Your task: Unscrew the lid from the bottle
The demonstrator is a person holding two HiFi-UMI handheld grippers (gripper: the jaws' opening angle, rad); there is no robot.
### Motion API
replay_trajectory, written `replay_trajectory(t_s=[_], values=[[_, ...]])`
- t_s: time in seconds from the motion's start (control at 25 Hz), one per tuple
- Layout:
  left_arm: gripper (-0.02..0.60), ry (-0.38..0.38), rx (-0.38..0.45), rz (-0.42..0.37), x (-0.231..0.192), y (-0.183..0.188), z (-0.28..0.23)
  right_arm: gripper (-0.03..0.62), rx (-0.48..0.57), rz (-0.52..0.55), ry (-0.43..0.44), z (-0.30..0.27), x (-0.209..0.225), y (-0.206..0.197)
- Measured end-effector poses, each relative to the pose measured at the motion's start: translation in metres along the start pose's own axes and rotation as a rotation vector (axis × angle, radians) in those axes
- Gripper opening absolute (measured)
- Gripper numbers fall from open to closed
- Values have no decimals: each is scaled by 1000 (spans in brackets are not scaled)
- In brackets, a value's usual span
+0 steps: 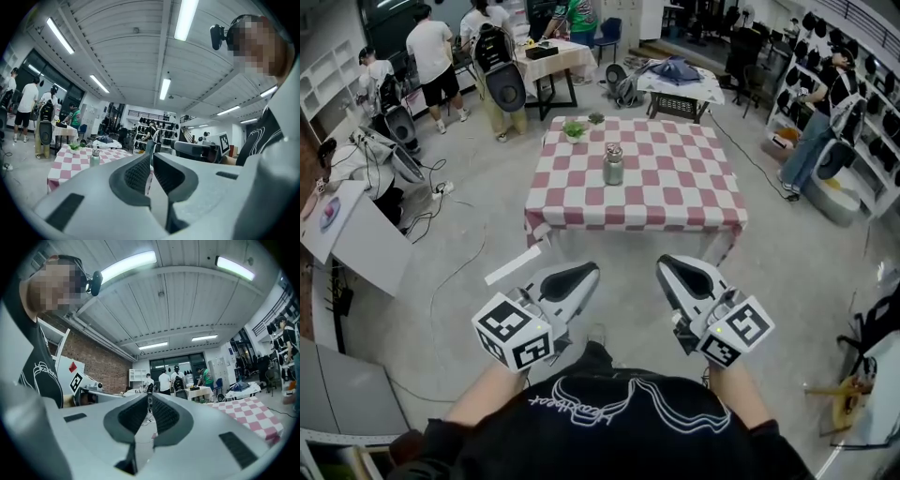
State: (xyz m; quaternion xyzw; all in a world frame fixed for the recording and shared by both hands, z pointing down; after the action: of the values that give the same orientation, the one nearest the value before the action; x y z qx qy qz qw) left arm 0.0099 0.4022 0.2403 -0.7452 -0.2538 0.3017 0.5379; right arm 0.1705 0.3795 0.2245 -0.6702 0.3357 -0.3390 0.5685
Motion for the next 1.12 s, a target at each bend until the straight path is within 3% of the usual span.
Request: replay_trajectory(t_s=[0.12,0.24,0.56,0.76,0.96,1.12], values=[[16,12,-9,12,-13,-5,-5,93,-9,-12,-16,1,9,-3],[114,7,-24,10,-24,-8,-13,156,-12,-19,-41,-2,21,-6],[260,36,-46,-12,-72,-18,-37,250,-59,-33,-67,-40,58,-19],[311,54,-59,-21,-119,-21,-60,274,-78,-35,-84,-75,85,-18],[324,31,-79,-10,-175,-14,-89,285,-101,-59,-111,-118,120,-14],[331,32,-123,-58,-221,-6,-120,293,-127,-84,-138,-154,152,-13]])
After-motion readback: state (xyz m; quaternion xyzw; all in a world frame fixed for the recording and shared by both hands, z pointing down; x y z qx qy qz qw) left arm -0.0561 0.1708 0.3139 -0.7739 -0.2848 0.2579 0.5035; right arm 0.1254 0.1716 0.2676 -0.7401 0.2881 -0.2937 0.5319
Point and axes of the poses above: the fingertips, and each gripper's own axes: z backward along the fingers, x to its right, y out of its top, the point moved 4 cm from there along z, backward along the fingers, and after that the axes turned 12 degrees about -x, right-handed, at the moved point
